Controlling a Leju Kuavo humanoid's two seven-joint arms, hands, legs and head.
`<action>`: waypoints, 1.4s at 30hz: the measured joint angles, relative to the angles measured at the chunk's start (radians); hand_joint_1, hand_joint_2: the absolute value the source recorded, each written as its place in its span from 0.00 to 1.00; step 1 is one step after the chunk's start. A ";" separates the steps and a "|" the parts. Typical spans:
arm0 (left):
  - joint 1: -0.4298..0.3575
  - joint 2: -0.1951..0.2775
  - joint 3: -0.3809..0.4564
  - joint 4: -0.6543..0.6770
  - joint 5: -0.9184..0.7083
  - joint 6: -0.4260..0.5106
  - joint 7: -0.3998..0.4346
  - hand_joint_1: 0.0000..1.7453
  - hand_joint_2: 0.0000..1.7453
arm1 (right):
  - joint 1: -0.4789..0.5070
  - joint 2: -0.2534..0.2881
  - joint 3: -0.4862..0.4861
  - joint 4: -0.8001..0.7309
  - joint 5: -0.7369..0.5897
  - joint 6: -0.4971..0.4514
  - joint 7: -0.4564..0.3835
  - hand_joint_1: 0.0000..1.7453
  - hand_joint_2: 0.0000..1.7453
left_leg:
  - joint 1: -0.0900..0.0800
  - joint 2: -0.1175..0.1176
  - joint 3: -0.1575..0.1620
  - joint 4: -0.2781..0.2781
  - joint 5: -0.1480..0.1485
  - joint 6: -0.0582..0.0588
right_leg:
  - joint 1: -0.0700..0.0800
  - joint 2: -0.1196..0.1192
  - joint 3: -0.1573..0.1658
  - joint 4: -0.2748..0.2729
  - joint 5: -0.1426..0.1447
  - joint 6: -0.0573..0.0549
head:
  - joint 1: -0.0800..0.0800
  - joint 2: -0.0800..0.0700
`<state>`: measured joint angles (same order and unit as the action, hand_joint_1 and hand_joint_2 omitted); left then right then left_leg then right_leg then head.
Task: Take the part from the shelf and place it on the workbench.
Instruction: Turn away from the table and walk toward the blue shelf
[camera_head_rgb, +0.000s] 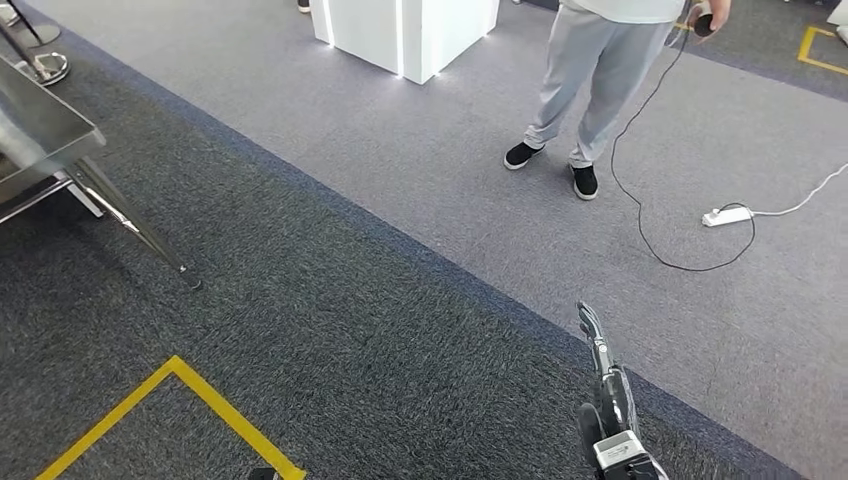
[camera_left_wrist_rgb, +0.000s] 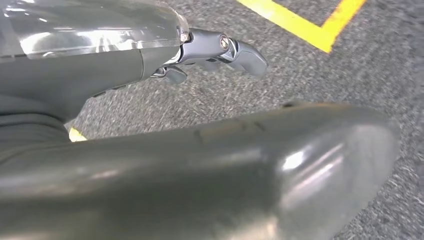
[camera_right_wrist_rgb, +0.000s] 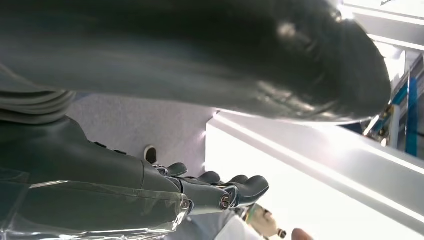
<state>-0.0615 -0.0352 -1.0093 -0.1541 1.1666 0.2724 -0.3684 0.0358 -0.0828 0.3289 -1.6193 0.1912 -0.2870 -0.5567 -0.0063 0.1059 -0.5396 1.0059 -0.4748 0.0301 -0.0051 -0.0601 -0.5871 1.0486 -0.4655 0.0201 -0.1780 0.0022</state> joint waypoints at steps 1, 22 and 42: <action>-0.001 0.000 -0.001 0.000 -0.001 -0.002 -0.007 0.00 0.00 | -0.002 0.000 0.000 -0.002 -0.002 -0.001 0.001 0.00 0.00 | -0.002 0.009 0.001 0.001 -0.002 -0.005 | 0.004 -0.009 0.012 -0.026 0.004 -0.006 | 0.000 0.000; -0.004 0.009 -0.046 0.001 -0.018 -0.010 0.000 0.00 0.00 | -0.063 0.002 -0.014 0.091 -0.027 0.033 -0.038 0.00 0.00 | 0.017 -0.134 0.001 -0.012 0.015 0.005 | -0.006 0.126 -0.061 0.047 -0.012 0.003 | -0.001 0.000; 0.008 0.018 -0.069 0.001 -0.031 -0.011 -0.002 0.00 0.00 | -0.028 0.009 -0.013 0.059 -0.017 -0.030 -0.055 0.00 0.00 | 0.016 -0.098 -0.113 0.274 -0.121 -0.045 | -0.004 0.118 0.003 -0.040 0.026 -0.042 | -0.001 0.000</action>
<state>-0.0532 -0.0175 -1.0781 -0.1530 1.1354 0.2616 -0.3701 0.0074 -0.0738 0.3159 -1.5598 0.1741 -0.3166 -0.6120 0.0094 0.0082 -0.6524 1.2801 -0.5960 -0.0146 -0.0094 0.0577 -0.5837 1.0082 -0.4399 -0.0222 -0.1792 0.0021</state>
